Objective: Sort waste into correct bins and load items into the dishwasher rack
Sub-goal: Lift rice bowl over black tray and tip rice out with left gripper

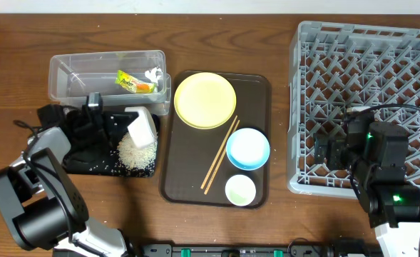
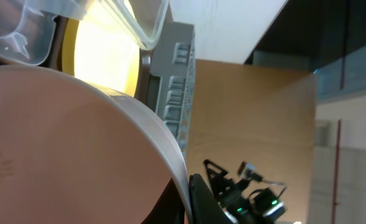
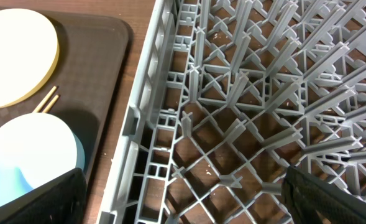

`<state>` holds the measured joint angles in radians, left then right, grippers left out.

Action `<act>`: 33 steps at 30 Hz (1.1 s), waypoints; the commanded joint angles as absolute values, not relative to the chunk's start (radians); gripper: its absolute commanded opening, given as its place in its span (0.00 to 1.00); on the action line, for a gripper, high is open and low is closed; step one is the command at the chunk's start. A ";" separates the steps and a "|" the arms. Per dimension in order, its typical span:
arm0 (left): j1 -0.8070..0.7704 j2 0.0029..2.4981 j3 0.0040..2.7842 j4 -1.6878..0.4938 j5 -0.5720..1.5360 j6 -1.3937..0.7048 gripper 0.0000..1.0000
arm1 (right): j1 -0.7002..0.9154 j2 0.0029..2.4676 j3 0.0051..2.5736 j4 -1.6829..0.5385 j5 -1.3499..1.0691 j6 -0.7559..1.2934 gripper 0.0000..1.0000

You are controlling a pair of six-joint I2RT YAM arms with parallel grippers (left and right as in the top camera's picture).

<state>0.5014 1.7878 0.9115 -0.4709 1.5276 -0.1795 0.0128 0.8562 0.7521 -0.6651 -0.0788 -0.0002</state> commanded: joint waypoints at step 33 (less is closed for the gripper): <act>0.463 1.542 0.919 -0.381 1.537 -0.319 0.06 | 0.020 0.851 0.769 -0.666 -0.086 0.014 0.99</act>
